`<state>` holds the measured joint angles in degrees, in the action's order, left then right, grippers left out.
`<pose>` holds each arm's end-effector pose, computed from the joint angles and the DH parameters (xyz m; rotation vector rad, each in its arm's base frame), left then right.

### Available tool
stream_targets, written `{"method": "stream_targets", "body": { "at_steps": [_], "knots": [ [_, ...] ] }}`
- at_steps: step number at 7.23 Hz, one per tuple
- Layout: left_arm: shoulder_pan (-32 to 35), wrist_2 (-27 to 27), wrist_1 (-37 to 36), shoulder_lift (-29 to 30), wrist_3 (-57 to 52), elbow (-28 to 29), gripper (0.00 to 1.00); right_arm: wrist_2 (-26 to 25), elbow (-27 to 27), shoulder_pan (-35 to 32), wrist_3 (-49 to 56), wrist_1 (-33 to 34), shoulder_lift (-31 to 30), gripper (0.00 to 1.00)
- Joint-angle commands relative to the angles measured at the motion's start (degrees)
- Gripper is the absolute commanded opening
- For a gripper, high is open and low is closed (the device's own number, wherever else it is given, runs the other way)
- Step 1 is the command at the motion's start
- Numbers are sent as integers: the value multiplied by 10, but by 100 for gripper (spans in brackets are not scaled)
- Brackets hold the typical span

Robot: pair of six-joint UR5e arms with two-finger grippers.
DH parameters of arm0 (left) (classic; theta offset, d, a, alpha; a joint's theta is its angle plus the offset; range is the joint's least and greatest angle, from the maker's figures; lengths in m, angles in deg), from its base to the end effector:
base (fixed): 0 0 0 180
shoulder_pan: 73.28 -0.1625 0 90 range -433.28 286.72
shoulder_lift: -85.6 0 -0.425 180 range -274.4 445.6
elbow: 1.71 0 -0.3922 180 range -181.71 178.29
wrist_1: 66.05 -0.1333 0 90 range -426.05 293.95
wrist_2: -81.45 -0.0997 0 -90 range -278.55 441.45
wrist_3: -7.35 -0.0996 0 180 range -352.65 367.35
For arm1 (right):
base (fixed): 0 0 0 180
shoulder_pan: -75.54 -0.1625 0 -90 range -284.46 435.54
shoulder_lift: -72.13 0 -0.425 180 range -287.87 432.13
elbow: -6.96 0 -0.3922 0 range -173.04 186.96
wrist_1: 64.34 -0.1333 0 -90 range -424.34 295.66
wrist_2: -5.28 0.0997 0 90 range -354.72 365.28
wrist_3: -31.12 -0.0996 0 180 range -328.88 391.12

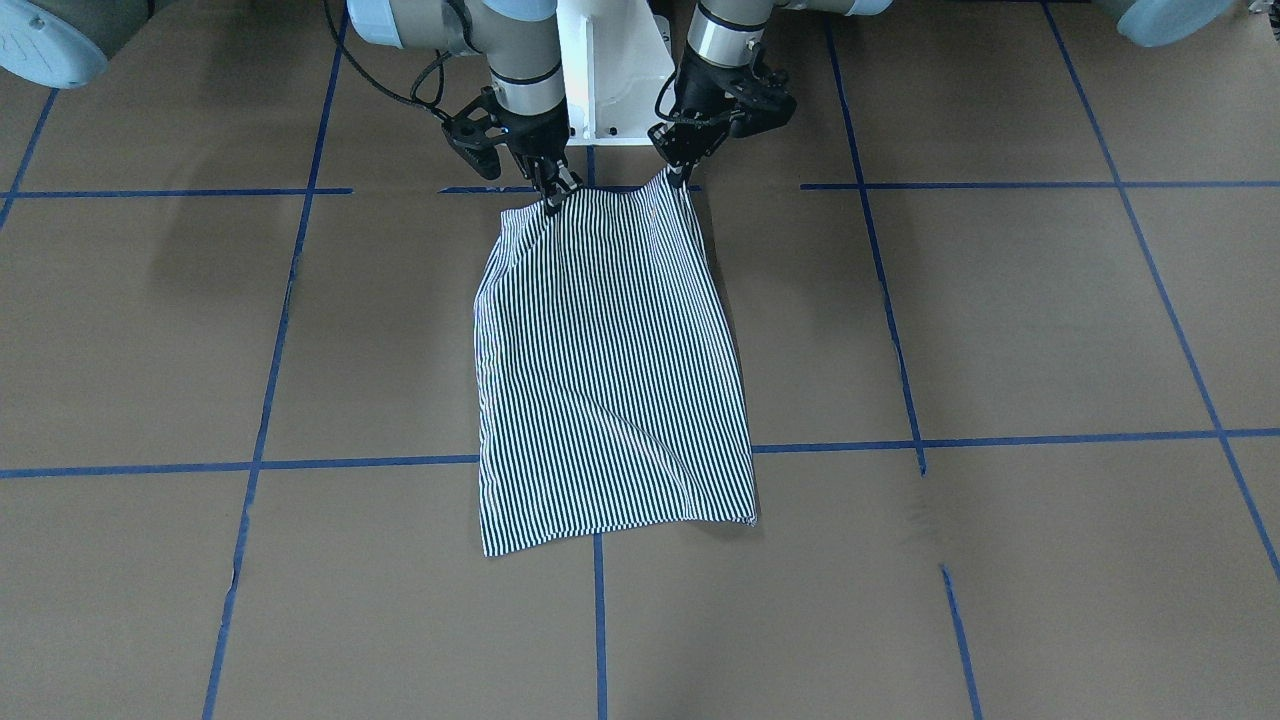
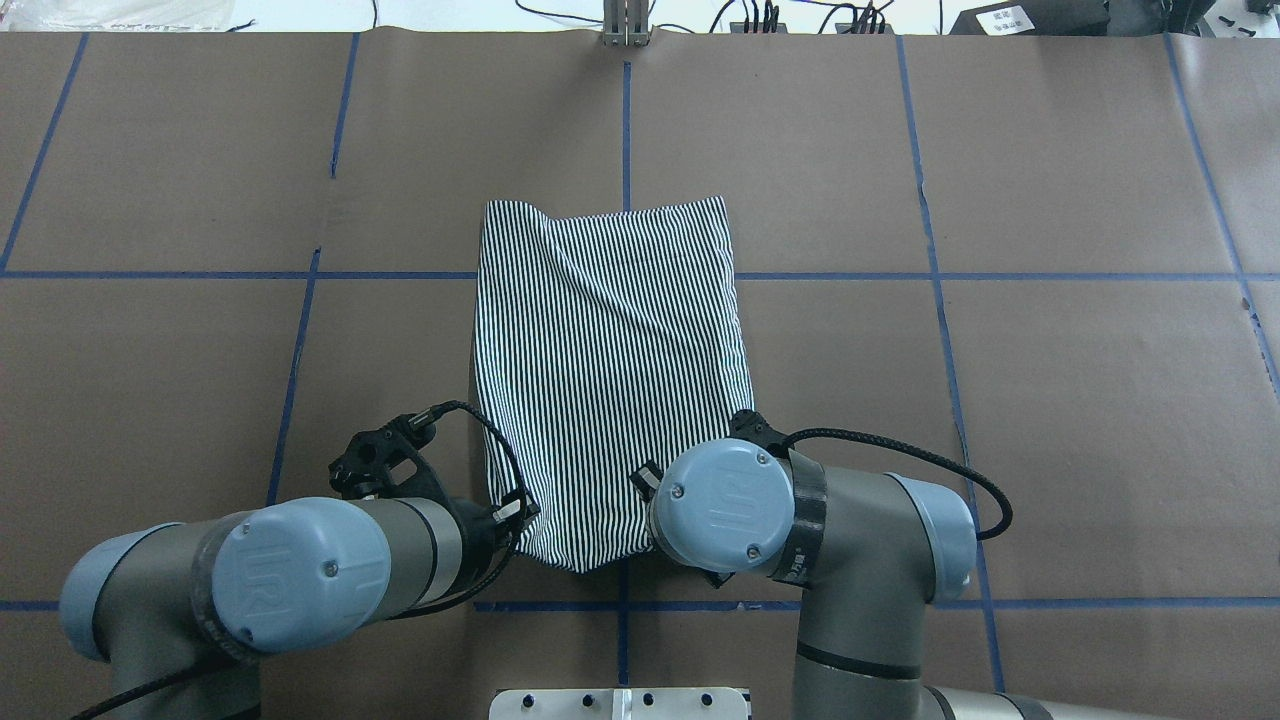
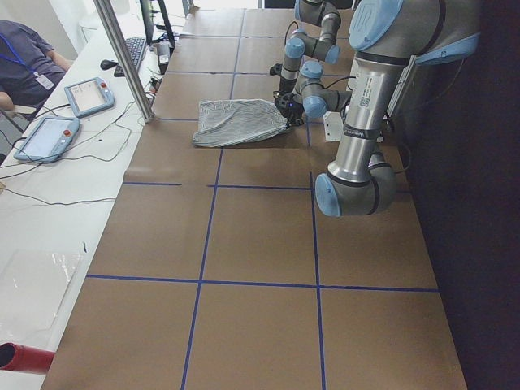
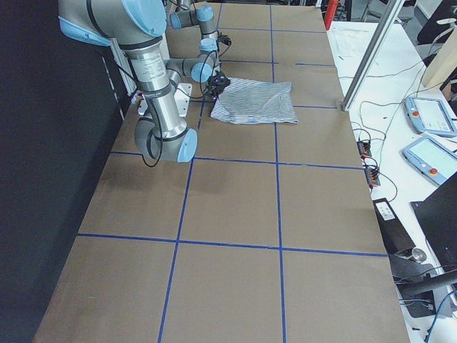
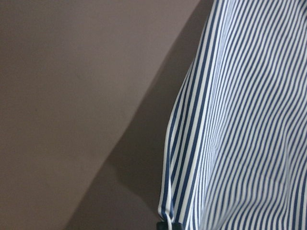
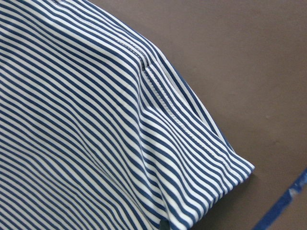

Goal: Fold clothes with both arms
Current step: 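Lift the near edge with both grippers and fold it toward the far edge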

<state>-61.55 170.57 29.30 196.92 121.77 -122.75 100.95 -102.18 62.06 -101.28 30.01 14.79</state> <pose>0.4930 -0.2401 0.2168 -0.0989 1.0186 -0.5837 -0.5667 -0.2628 0.2057 -0.3074 -0.8054 0.8758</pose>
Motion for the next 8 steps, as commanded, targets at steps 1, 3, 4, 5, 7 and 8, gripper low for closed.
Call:
{"method": "stream_targets", "body": {
  "at_steps": [1, 3, 4, 5, 7, 8],
  "knots": [
    [-30, 1, -52, -13, 1, -62, 0, 0, -40, 19, 0, 6, -18, 0],
    [-31, 1, -52, -8, 3, -57, 0, -10, -32, 2, 37, -2, -12, 0],
    [-19, -3, -51, -7, 7, -50, 0, -14, -32, -28, 68, -8, -3, 0],
    [19, -1, -47, 1, 4, -48, 0, -13, -21, -65, 77, -38, 2, 0],
    [113, 2, -39, 55, -7, 18, 0, -12, 75, -116, 126, -84, 51, 0],
    [145, 2, 7, 76, -15, 85, 0, -11, 146, -132, 142, -96, 91, 0]
  ]
}}
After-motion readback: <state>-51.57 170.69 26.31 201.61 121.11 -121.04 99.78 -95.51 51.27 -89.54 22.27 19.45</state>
